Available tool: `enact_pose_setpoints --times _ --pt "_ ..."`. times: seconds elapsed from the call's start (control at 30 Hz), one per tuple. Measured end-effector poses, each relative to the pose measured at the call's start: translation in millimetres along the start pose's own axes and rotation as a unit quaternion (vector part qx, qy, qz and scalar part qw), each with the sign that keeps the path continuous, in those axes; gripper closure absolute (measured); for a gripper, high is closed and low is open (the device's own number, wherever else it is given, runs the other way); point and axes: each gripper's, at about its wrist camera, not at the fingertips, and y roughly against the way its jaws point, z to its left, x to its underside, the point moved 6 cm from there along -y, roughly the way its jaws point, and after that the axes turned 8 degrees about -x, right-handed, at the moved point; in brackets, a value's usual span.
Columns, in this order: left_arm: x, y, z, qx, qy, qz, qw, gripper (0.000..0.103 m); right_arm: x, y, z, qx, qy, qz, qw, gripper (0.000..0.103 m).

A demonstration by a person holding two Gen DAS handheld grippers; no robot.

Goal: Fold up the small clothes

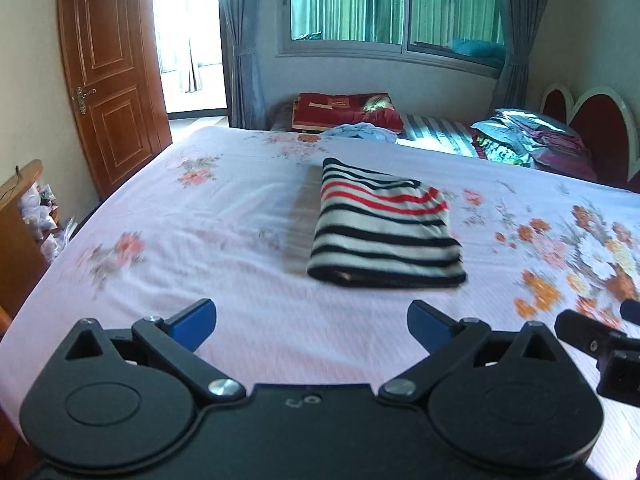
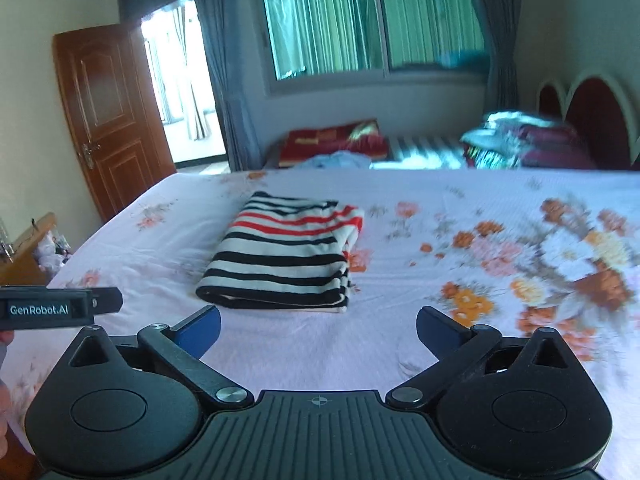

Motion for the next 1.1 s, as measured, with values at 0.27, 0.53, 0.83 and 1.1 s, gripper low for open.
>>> enact_pose_setpoints --times 0.27,0.53,0.83,1.1 --pt "24.1 82.5 14.2 -0.004 0.008 -0.030 0.9995 0.001 9.7 92.9 29.4 0.022 0.034 -0.062 0.997 0.000" --pt "33.8 119.5 19.4 -0.005 0.013 -0.055 0.9984 0.001 16.6 123.5 33.5 0.024 0.037 -0.082 0.996 0.000" --pt "40.0 130.5 25.5 -0.006 0.023 -0.058 0.9980 0.001 21.5 133.1 33.8 0.024 0.035 -0.086 0.995 0.000" --pt "38.4 134.4 27.4 -0.014 0.023 -0.068 0.9973 0.001 19.3 135.4 30.2 0.022 0.034 -0.092 0.995 0.000"
